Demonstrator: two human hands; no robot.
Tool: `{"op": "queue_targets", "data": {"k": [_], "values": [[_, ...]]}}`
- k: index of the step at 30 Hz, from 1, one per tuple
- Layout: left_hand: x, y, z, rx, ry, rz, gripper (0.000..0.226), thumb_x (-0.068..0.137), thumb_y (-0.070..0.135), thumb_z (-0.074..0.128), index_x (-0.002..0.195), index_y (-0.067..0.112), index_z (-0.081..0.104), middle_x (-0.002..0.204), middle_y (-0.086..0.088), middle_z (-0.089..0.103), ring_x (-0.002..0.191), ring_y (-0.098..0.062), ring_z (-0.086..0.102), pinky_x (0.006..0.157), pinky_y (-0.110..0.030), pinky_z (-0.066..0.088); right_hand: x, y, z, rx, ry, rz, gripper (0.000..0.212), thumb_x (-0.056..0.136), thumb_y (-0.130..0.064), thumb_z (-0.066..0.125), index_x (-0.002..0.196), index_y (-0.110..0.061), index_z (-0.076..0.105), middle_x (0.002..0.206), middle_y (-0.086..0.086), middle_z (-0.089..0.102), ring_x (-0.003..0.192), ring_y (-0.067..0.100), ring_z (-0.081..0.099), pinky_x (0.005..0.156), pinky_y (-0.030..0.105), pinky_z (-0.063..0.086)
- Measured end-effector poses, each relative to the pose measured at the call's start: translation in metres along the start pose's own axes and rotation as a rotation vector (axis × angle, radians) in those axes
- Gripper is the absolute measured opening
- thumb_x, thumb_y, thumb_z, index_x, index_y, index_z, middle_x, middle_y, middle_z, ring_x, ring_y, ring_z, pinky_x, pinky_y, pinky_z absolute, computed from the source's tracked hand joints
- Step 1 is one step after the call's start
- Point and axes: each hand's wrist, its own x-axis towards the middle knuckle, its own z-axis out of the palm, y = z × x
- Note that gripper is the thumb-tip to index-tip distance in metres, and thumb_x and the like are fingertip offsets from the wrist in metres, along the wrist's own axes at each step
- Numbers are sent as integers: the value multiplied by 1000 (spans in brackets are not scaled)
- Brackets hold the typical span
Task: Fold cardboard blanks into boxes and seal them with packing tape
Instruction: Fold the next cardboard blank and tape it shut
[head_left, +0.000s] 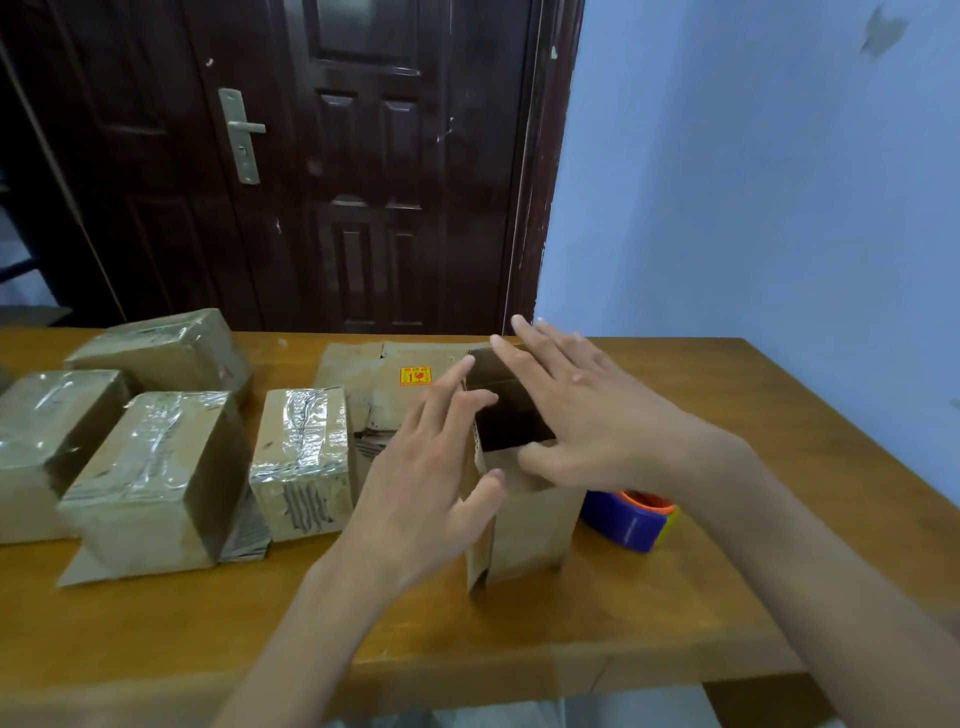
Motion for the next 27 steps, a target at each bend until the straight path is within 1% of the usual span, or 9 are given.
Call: {"op": "queue_targets", "data": {"k": [4,8,10,12,13,17,21,24,27], "values": [[-1,-3,0,71,34,5,63,91,60,42,148,32,36,171,14,12,157,-11,17,102,-39,56,31,4,-7,-89,-151,-84,103,94,-58,58,165,-32,-13,175,-1,-15,159,19,-20,128,51,-13],[-1,-4,0,68,13,0,70,95,68,37,155,35,28,173,13,7,160,-13,10,116,-48,45,27,8,-13,-72,-140,-110,99,97,-50,61,165,-35,-10,176,-5,5,162,17,1,128,56,-11],[-1,-3,3,-48,5,5,77,97,70,36,163,37,14,173,20,-3,160,-7,4,119,-49,43,15,8,-9,-46,-86,-102,92,99,-47,63,164,-39,-1,168,-10,32,154,15,30,131,53,10],[-2,-1,9,-215,-3,4,83,102,67,41,166,35,1,172,24,-10,159,0,-2,128,-42,28,4,2,-1,-6,-37,-97,78,99,-42,65,160,-43,16,149,-16,54,132,11,55,113,40,47],[-3,1,13,-274,-1,6,85,103,64,44,167,32,-3,172,24,-11,158,3,-4,129,-35,19,0,-2,3,12,0,-107,69,98,-39,67,155,-43,28,142,-19,59,125,9,58,104,38,53],[-2,2,27,-297,6,27,82,103,65,42,168,29,8,173,23,-2,160,-2,-3,129,-40,17,0,1,25,-54,146,-110,30,98,-35,58,128,-38,57,134,-23,63,146,9,41,128,61,4],[0,-8,29,-216,12,3,79,97,80,25,162,35,32,170,25,16,160,-4,-3,125,-55,27,-14,1,36,841,574,163,29,103,-13,53,115,-31,73,126,-20,69,127,1,57,109,33,46],[-1,-13,30,-250,-2,-26,79,96,82,24,152,32,49,165,25,31,159,-2,2,124,-49,27,-20,-3,44,1515,662,241,38,109,-12,42,136,-28,63,141,-11,65,129,0,59,101,21,50],[1,-19,30,-263,20,-42,50,97,62,43,131,31,61,153,24,46,159,-5,13,125,-49,29,-20,-2,50,1717,758,235,49,108,-6,37,148,-30,51,147,-8,62,140,5,52,121,35,38]]}}
